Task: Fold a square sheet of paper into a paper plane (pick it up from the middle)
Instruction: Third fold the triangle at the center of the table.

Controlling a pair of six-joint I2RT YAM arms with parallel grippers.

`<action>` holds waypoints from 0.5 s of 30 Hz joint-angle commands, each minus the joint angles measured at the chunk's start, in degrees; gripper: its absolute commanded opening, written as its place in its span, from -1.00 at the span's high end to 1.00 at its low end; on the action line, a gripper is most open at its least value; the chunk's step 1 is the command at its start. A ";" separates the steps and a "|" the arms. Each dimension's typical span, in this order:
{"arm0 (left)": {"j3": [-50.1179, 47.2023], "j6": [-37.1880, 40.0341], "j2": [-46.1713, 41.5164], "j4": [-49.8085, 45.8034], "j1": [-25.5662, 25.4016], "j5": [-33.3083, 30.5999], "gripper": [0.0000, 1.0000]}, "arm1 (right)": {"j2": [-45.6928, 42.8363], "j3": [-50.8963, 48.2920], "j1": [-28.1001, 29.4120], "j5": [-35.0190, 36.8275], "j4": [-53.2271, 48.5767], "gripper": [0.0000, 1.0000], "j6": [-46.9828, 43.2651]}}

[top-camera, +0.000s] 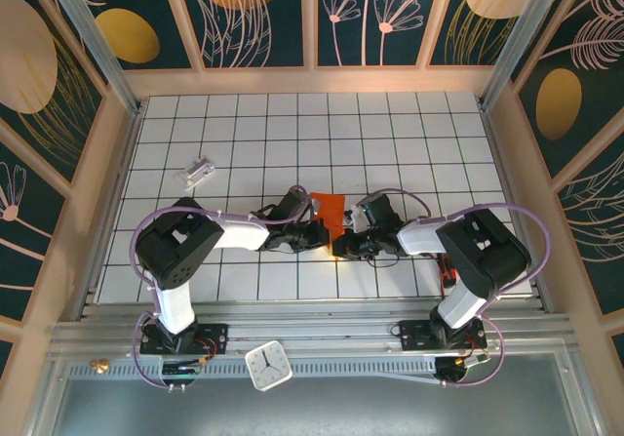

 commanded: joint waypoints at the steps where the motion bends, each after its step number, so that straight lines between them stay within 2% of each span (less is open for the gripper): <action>1: 0.48 1.21 1.78 -4.08 0.52 -4.82 1.00 | 5.52 -4.28 1.40 4.44 -9.65 1.00 0.29; 15: 0.09 2.07 1.59 -4.45 2.35 -6.64 1.00 | 5.66 -4.08 1.48 8.91 -15.05 1.00 -1.92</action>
